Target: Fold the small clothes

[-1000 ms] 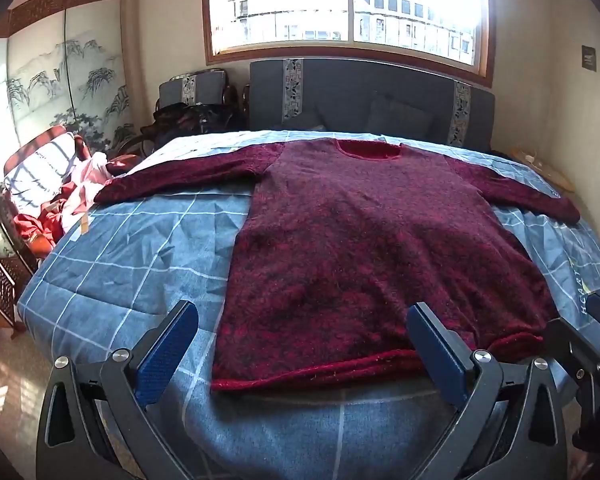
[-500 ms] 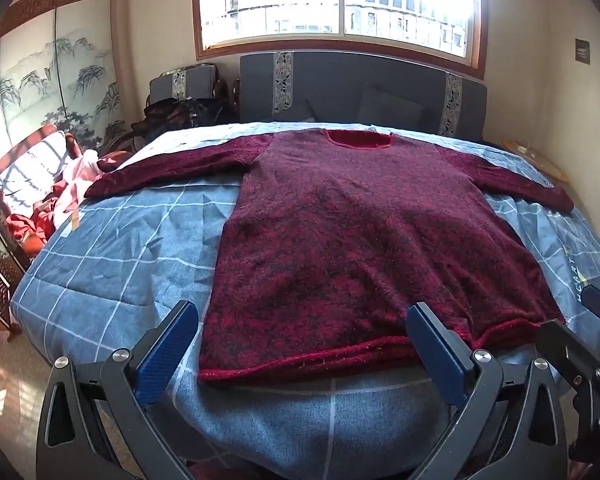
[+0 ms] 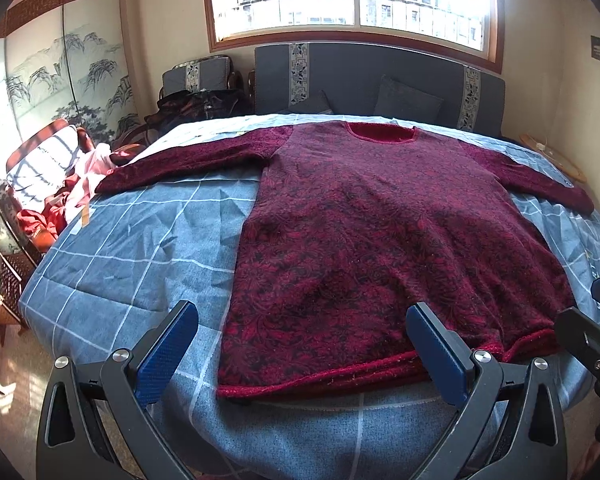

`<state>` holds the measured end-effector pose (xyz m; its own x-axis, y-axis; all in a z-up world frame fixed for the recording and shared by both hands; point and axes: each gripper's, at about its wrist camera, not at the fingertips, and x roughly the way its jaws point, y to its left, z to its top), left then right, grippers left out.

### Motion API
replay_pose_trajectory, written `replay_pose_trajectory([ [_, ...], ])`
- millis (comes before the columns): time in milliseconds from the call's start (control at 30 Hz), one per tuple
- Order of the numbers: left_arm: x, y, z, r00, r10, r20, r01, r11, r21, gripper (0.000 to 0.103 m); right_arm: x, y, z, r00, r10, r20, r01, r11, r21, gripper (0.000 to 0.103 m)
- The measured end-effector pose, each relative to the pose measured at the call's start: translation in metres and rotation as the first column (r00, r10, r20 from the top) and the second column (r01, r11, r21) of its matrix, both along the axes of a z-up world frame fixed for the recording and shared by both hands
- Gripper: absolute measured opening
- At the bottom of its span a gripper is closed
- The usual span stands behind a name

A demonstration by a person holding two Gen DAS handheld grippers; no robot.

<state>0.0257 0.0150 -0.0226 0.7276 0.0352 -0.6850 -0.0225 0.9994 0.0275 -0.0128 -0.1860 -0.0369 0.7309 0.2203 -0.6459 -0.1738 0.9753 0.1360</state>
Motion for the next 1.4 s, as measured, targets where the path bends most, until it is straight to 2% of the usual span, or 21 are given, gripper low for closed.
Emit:
replay_pose_trajectory([
  [433,0.006,0.0,0.002,1.0,-0.026,-0.002,0.026,0.999,-0.019,0.103,0.008,0.0,0.001,0.999,-0.024,-0.022,0.024,1.0,0.0,0.103],
  [700,0.018,-0.015,0.003,0.998,-0.067,0.008,0.067,0.998,0.002,0.103,0.017,-0.009,-0.001,0.998,-0.052,-0.029,0.052,0.999,0.0,0.103],
  [867,0.031,-0.025,0.006,0.995,-0.098,0.018,0.098,0.995,0.037,0.103,0.03,-0.01,0.0,0.998,-0.061,-0.031,0.061,0.998,0.001,0.103],
  [1000,0.047,-0.029,0.009,0.994,-0.107,0.013,0.107,0.994,0.02,0.103,0.04,-0.011,0.0,0.998,-0.061,-0.036,0.061,0.998,0.0,0.103],
  [1400,0.082,-0.037,0.009,0.995,-0.104,0.001,0.104,0.994,0.029,0.103,0.075,-0.005,0.001,0.998,-0.037,-0.041,0.037,0.999,0.005,0.103],
])
